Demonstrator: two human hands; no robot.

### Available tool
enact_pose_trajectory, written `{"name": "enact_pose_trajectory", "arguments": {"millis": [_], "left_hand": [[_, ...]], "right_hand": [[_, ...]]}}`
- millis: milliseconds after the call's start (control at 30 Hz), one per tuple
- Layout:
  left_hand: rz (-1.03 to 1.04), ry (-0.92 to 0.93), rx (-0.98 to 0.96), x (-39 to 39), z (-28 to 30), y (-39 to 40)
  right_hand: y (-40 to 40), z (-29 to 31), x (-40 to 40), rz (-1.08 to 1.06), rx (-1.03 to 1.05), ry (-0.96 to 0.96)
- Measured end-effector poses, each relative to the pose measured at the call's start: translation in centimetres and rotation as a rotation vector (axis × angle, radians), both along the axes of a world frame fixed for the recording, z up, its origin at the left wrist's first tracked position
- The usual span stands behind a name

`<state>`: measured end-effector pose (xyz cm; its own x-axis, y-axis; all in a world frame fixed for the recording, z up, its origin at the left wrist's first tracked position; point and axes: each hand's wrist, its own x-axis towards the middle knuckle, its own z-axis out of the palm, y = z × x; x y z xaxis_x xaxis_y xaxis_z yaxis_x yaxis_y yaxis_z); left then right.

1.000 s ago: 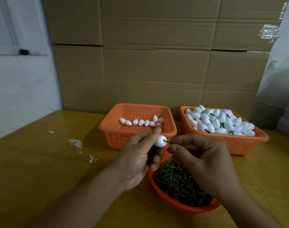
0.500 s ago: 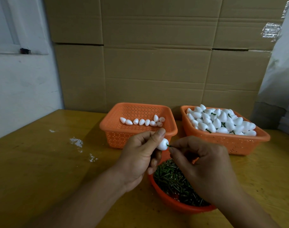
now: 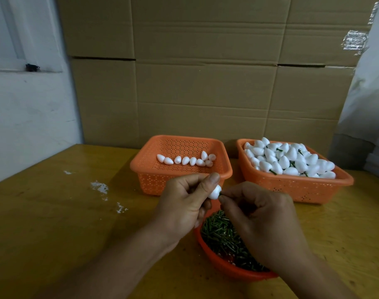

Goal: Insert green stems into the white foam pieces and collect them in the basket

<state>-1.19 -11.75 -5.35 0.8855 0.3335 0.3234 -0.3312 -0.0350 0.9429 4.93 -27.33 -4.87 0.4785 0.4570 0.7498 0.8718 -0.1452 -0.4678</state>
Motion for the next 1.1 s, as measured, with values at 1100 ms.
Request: {"name": "enact_pose_trajectory", "arguments": {"millis": [1100], "left_hand": [[-0.126, -0.05, 0.044, 0.3, -0.7, 0.1]], "right_hand": [[-0.1, -0.5, 2.7, 0.086, 0.133, 0.407]]}}
